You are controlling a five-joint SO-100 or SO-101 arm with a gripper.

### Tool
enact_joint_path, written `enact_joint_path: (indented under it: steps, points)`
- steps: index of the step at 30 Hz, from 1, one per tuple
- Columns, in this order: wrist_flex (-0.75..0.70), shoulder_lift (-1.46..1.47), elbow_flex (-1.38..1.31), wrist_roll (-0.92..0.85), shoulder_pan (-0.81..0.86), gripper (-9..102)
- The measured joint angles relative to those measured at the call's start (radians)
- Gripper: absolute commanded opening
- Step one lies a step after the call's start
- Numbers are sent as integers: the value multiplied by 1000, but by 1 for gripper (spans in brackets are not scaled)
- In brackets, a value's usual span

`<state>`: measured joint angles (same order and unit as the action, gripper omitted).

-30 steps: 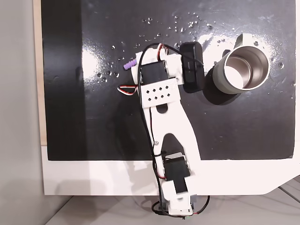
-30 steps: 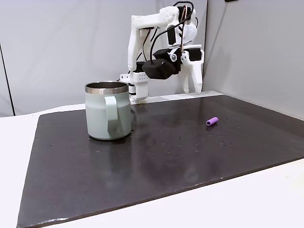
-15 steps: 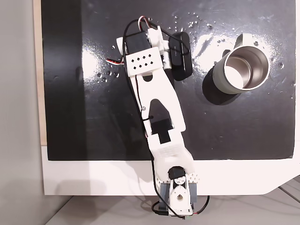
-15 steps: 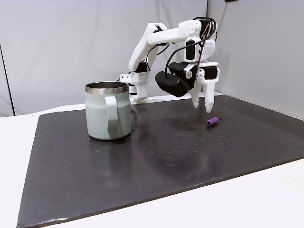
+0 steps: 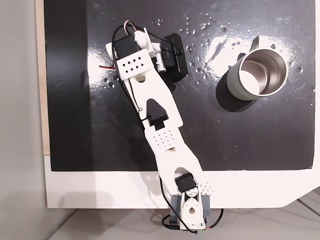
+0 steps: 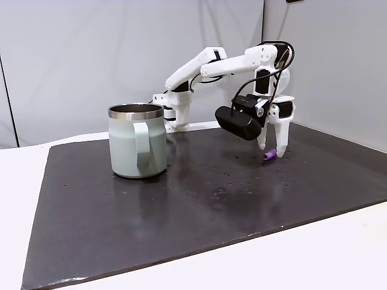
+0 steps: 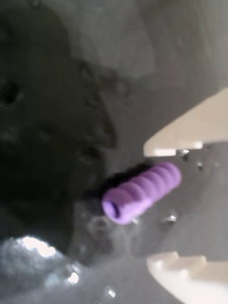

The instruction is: Grasp a pengrip and put it in the cup.

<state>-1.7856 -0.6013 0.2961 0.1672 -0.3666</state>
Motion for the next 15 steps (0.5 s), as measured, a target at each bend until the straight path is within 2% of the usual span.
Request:
enact_joint_path:
  steps: [6, 11, 15]
  points:
    - [0, 74, -66, 2, -5, 17]
    - [0, 95, -95, 2, -14, 0]
    - [0, 101, -101, 0, -15, 0]
